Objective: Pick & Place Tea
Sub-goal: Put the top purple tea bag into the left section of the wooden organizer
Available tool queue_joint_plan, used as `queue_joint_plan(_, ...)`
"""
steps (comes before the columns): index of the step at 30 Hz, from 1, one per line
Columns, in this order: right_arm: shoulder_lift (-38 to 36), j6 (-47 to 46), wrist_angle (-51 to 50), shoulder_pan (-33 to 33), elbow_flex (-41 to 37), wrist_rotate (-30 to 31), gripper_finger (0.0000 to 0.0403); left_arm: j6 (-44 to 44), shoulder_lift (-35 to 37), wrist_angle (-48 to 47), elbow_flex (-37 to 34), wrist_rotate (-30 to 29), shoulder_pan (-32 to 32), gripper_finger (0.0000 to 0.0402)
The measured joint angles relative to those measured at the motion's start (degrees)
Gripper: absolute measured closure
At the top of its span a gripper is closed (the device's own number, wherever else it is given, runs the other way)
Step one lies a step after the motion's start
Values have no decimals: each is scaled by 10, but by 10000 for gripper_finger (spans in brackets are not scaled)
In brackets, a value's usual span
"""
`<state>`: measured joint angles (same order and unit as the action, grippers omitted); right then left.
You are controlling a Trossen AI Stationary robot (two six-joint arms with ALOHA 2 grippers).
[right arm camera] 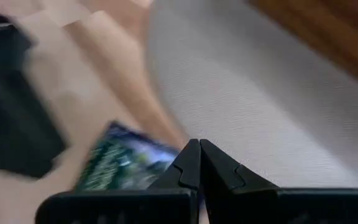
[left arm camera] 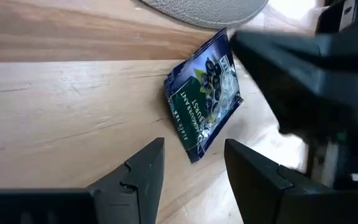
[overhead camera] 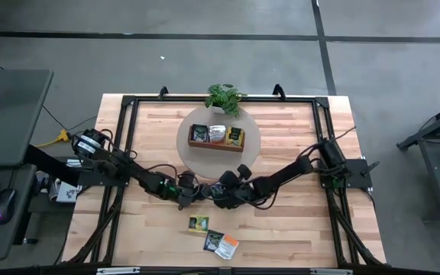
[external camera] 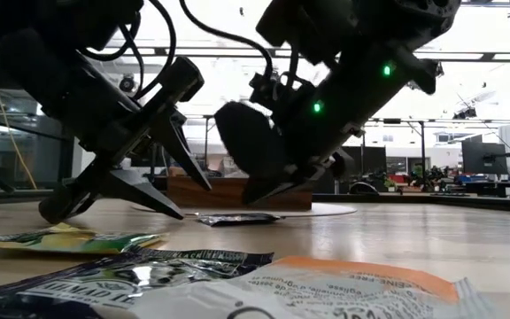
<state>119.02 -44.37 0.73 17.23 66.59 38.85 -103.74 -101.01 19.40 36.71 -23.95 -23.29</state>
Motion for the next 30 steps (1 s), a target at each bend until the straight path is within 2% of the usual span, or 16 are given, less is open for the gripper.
queue_joint_plan(4, -11, 40, -3, 0, 1, -80, 403, 0, 0, 0, 0, -1, 0, 236)
queue_joint_plan(10, -18, 58, -36, 5, 1, -112, 403, 2, 0, 1, 0, -8, 0, 236)
queue_joint_plan(30, -19, 9, -69, 0, 1, -101, 403, 3, -11, -2, 1, -35, 0, 236)
